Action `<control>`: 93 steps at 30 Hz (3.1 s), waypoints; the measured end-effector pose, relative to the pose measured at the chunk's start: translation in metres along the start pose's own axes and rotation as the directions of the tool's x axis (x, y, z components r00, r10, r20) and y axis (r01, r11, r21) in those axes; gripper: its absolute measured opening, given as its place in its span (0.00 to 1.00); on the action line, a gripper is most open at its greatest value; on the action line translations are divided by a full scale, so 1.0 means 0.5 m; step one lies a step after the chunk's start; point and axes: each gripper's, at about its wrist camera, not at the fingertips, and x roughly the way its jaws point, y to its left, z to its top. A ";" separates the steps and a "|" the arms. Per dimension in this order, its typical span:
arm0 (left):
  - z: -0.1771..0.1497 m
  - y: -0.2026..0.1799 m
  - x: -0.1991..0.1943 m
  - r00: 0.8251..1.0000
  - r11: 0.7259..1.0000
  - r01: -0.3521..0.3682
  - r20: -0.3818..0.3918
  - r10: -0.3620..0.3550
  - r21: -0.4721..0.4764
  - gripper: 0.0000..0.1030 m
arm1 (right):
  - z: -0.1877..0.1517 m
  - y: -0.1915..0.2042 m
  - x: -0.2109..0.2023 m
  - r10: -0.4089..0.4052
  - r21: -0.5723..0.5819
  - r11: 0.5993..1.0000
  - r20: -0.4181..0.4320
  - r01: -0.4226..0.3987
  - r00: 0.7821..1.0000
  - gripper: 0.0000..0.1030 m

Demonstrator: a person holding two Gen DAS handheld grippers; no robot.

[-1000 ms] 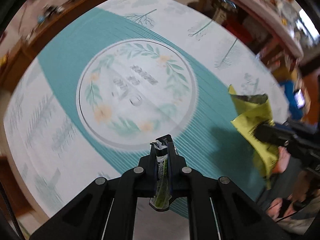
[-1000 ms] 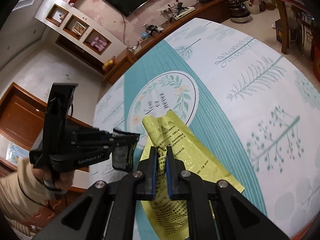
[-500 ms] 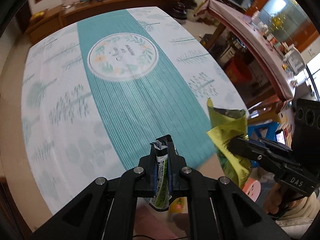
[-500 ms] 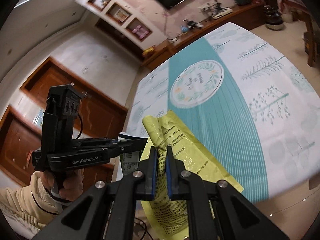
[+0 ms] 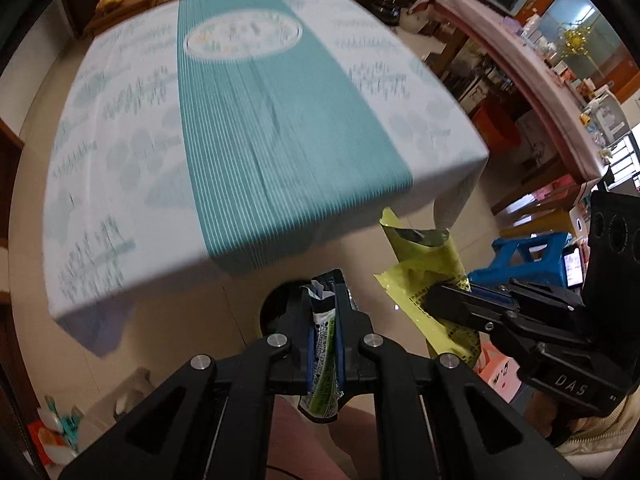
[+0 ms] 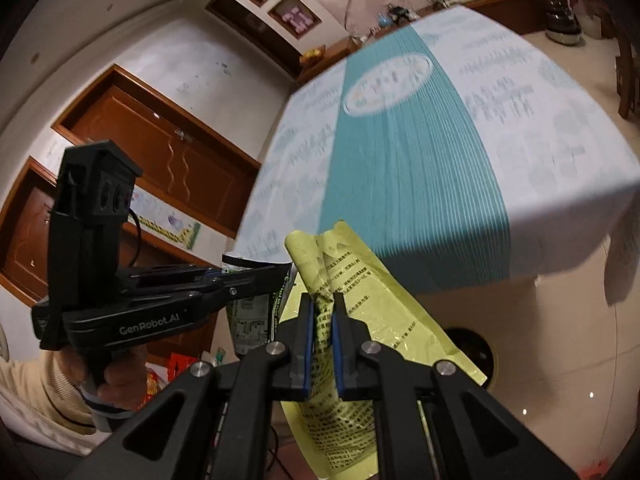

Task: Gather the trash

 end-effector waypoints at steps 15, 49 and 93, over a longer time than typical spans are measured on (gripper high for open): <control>-0.176 0.084 0.426 0.989 0.994 0.004 -0.147 -0.020 -0.110 0.06 | -0.229 -0.238 0.282 -0.228 0.101 0.966 -0.085 0.236 0.970 0.08; -0.218 0.134 0.565 0.986 0.974 -0.162 -0.058 0.155 -0.159 0.85 | -0.318 -0.381 0.439 -0.396 0.144 0.895 -0.177 0.422 0.901 0.54; -0.146 -0.022 -0.185 0.915 0.949 -0.227 0.287 0.284 -0.217 0.88 | -0.078 0.060 -0.084 -0.395 0.019 0.919 0.034 0.395 0.918 0.70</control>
